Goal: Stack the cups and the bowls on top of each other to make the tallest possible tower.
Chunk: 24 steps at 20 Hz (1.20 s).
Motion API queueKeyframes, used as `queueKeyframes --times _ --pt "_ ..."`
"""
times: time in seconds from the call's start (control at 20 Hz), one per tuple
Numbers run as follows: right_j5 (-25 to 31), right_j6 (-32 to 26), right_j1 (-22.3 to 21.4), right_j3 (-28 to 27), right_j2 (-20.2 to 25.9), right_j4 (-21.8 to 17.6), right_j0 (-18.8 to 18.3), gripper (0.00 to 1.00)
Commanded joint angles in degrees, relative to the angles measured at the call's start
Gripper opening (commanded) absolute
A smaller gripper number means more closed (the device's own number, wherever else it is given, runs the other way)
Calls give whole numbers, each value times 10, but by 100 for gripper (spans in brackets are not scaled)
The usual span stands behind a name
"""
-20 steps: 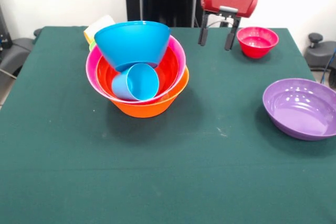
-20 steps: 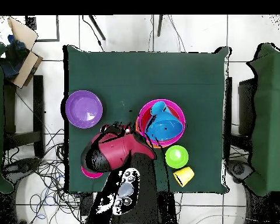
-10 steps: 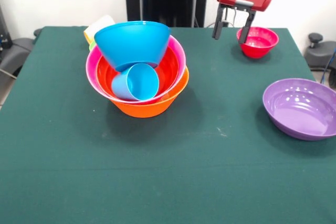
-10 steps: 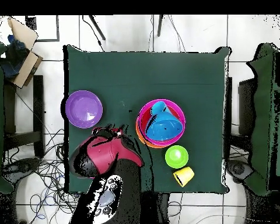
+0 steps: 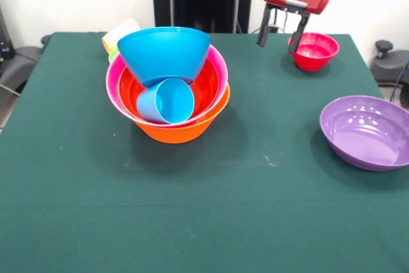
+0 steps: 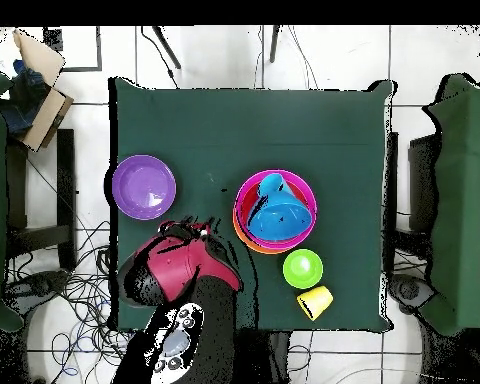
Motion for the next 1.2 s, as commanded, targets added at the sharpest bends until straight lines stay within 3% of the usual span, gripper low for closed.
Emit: queueKeyframes --times 0.05,0.25,0.45,0.95,1.2 --pt "-10 80 19 25 19 15 8 100" --pt "-56 97 35 47 -2 12 28 100" --pt "-79 96 23 86 5 10 26 100" --pt "-23 59 -41 157 64 22 -3 100" --pt "-19 56 -37 153 71 27 -6 100"
